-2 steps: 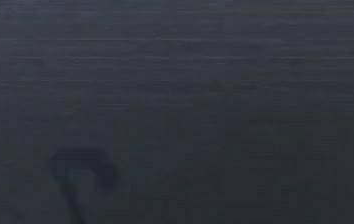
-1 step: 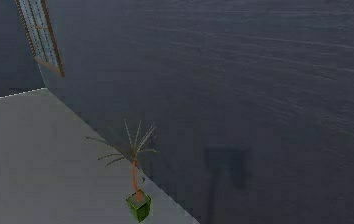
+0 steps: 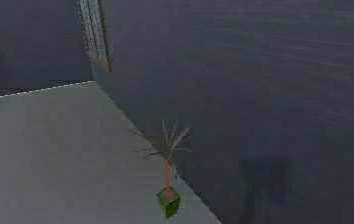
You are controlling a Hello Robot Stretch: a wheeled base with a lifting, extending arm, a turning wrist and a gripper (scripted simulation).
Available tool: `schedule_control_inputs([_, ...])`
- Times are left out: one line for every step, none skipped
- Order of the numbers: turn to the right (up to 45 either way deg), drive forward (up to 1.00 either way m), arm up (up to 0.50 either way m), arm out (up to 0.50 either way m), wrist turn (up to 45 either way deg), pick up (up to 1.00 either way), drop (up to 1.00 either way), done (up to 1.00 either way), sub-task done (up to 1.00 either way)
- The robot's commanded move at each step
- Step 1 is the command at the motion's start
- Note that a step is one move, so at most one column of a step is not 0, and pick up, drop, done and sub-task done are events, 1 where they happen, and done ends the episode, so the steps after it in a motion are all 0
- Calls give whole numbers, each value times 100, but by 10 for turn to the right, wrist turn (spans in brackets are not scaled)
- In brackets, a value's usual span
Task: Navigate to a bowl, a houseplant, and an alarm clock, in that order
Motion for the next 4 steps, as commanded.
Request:
schedule_control_inputs([0, 0, 0, 0, 0, 0, 0, 0, 100])
schedule_control_inputs([450, 0, 0, 0, 0, 0, 0, 0, 0])
schedule_control_inputs([450, 0, 0, 0, 0, 0, 0, 0, 0])
schedule_control_inputs([450, 0, 0, 0, 0, 0, 0, 0, 0])
